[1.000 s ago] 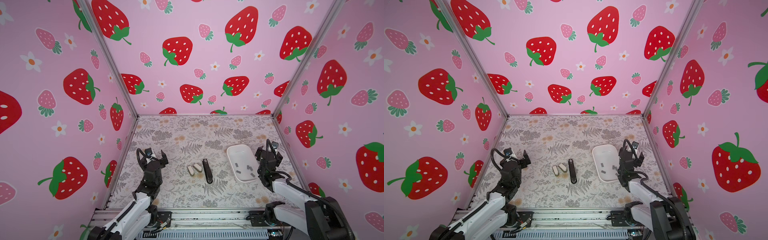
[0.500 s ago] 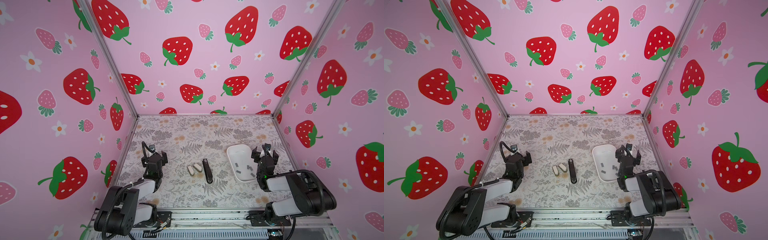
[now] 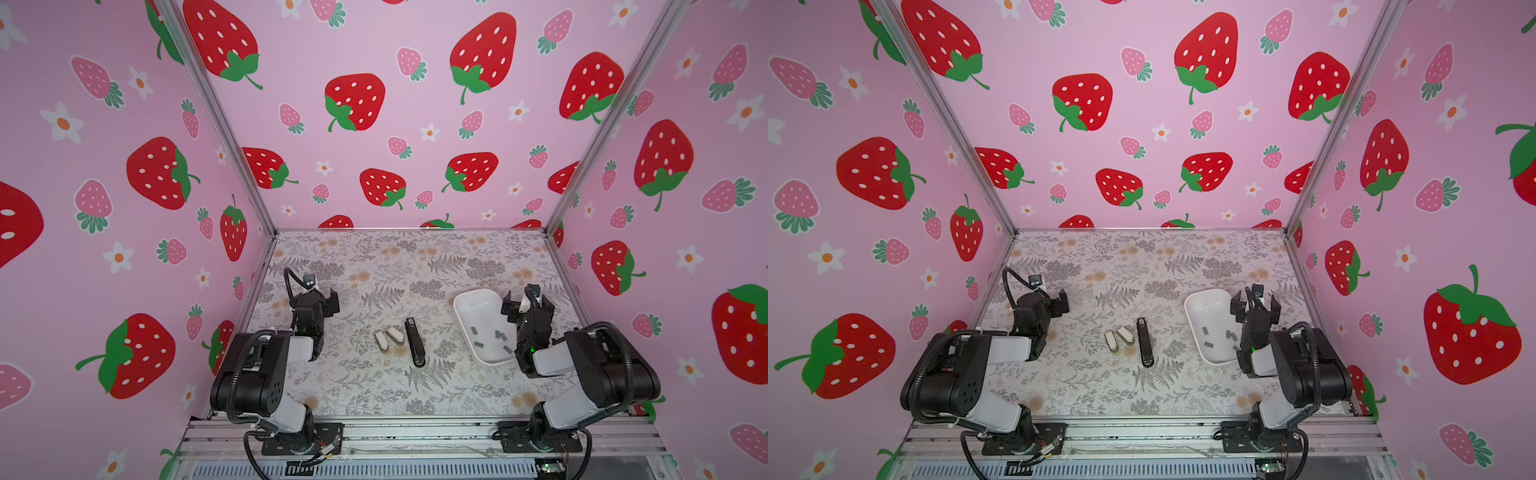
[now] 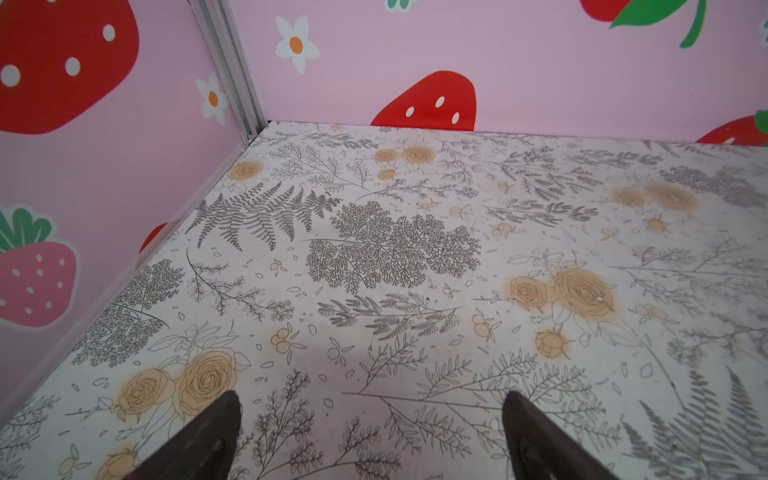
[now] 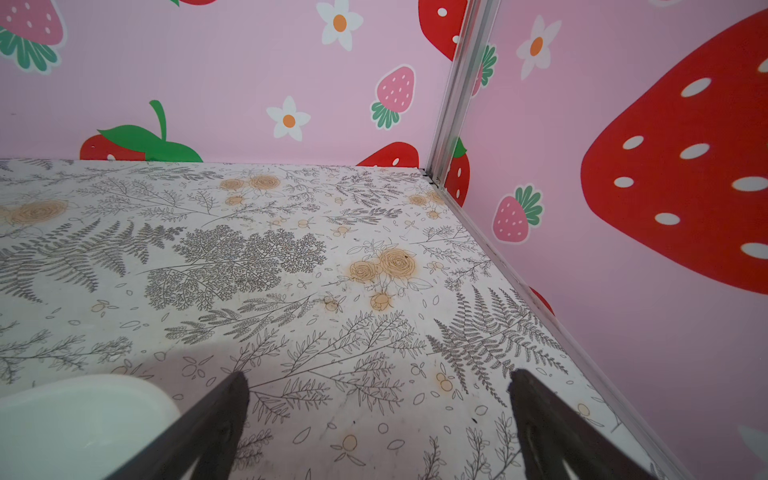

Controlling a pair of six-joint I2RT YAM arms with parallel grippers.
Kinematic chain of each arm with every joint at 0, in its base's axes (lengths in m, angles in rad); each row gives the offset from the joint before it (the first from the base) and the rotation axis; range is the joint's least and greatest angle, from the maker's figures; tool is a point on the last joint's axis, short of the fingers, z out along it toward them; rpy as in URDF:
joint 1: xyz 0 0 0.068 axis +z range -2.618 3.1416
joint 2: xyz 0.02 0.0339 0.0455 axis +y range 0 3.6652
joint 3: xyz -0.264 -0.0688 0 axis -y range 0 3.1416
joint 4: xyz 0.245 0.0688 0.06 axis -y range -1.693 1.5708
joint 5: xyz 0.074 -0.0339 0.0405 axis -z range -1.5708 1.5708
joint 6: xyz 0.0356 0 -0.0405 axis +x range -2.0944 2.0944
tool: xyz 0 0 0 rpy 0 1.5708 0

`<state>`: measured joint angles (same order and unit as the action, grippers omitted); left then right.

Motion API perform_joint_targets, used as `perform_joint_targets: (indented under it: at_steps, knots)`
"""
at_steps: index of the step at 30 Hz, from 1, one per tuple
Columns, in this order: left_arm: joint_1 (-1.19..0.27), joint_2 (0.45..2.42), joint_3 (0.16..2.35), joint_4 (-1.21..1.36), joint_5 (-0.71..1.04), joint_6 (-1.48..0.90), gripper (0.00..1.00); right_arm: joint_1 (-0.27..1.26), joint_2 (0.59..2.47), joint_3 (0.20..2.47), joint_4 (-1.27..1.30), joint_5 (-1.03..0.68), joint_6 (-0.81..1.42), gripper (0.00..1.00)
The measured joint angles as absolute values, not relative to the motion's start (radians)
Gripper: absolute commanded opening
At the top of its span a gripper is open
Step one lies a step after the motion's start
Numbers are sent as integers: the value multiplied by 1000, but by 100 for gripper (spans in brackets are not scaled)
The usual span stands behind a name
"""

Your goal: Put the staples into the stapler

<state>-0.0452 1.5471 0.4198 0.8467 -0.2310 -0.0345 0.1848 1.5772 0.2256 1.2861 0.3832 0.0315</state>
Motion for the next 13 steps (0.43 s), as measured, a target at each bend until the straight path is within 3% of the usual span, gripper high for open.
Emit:
perform_joint_targets:
  at_steps: [13]
  knots:
    - [-43,1547,420,802,-198,-35,99,185,1577,226,1286,376,30,99]
